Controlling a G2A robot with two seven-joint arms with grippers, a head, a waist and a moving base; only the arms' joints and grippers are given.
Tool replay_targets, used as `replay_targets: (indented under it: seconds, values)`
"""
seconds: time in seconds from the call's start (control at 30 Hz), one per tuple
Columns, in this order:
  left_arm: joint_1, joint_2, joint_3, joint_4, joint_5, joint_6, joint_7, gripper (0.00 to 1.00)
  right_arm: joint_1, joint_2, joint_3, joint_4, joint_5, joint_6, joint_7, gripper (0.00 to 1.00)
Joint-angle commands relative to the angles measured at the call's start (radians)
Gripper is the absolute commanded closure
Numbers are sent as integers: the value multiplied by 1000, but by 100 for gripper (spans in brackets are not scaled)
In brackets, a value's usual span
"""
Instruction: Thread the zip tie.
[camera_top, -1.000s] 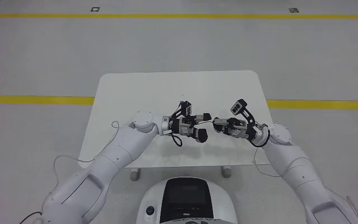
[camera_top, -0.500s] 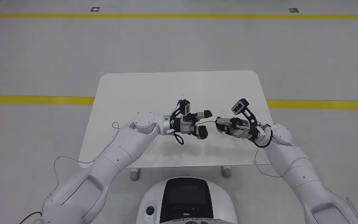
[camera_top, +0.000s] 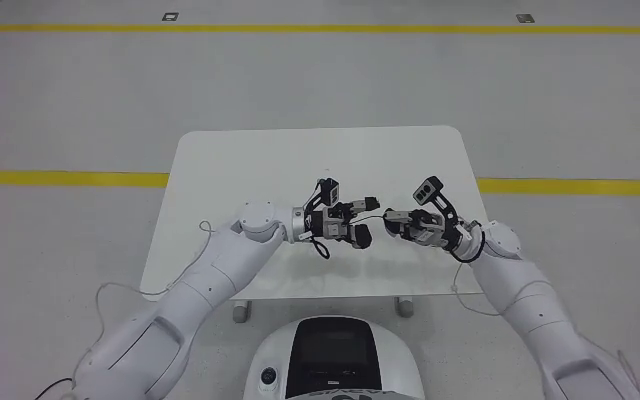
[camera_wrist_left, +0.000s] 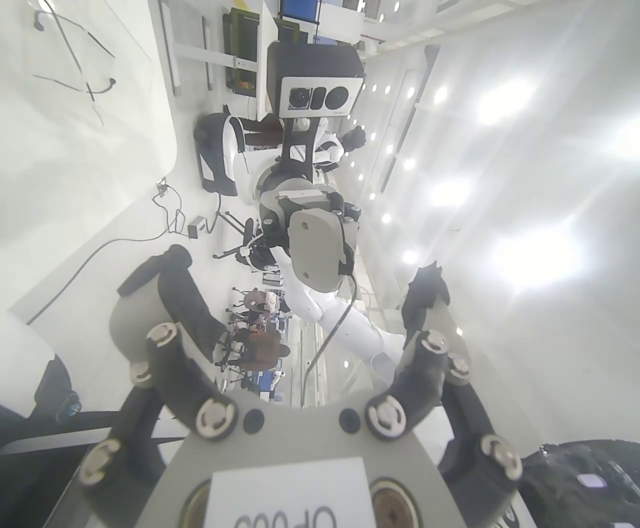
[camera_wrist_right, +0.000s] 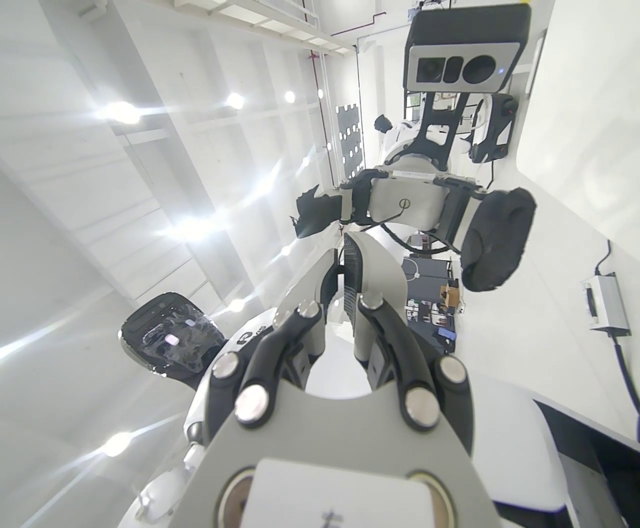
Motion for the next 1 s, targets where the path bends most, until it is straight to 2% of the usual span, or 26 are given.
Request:
replay_targets:
  seconds: [0.0,0.17,0.43,0.5,0.53,0.57,0.6,0.73,0.8,0.97]
  values:
    - [0,0,0,0,0,0,0,0,0,0,0,0,1,0,0,100]
    - [20,8,-10,-34,30,8,60,0,-15,2,4,-31,-36,-5,-49,100]
    - [41,23,-27,-75,79,20,79,0,-37,8,24,-69,-94,23,-87,100]
    - [45,26,-31,-81,89,22,82,19,-38,9,26,-73,-112,26,-93,100]
    - [47,28,-33,-83,93,23,83,25,-39,9,27,-75,-116,26,-95,100]
    - [48,29,-35,-85,97,23,86,40,-41,9,28,-77,-119,28,-97,100]
    - [50,31,-38,-86,101,24,90,51,-43,10,28,-79,-129,32,-100,100]
    - [56,37,-48,-96,117,27,98,60,-46,11,25,-89,-166,41,-109,100]
    - [59,40,-53,-102,124,28,103,60,-47,11,23,-92,-175,47,-113,100]
    - [69,47,-60,-121,142,38,114,69,-46,11,21,-95,-205,55,-121,100]
